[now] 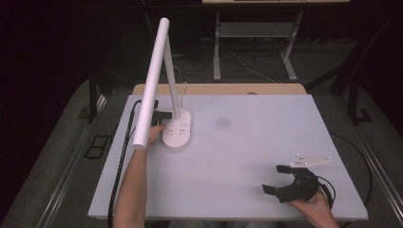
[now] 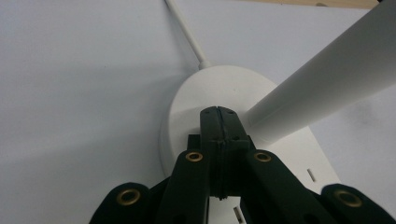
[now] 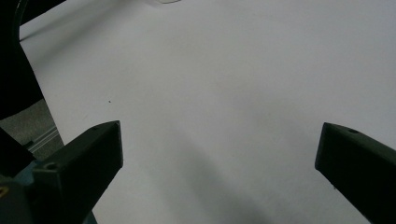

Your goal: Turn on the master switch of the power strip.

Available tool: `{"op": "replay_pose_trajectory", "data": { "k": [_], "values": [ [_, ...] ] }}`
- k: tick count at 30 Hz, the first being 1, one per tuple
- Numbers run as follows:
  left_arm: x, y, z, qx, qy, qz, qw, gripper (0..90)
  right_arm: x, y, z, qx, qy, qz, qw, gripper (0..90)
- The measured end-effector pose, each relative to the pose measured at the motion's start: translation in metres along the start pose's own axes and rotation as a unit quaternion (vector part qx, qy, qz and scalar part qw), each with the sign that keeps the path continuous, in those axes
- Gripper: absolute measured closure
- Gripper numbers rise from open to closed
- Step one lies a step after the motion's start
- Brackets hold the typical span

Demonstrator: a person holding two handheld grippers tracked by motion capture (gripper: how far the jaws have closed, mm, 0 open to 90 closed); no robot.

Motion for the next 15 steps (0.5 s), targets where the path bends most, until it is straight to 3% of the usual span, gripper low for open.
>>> {"op": "replay_pose_trajectory", "data": {
  "k": [6,15],
  "values": [
    [0.002,-0.003,-0.002,0.009,0.012,-0.009,0.9998,90.0,0.000,0.001,0.000,0.000,0.001,-0.002,1.0000,0.4],
    [0.011,-0.004,-0.001,-0.020,0.013,0.017,0.9996,90.0,0.000,0.002,0.000,-0.004,0.001,-0.004,1.0000,0.4]
  ]
}}
Point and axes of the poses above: each handheld gripper's, and its own axes: x roughly backward along the jaws, z roughly out of its top, y roughly to its right, the point moved 2 cm from there along -x, roughly forward along the jaws, and after that the axes turned 2 degrees about x, right-handed, at the moved point
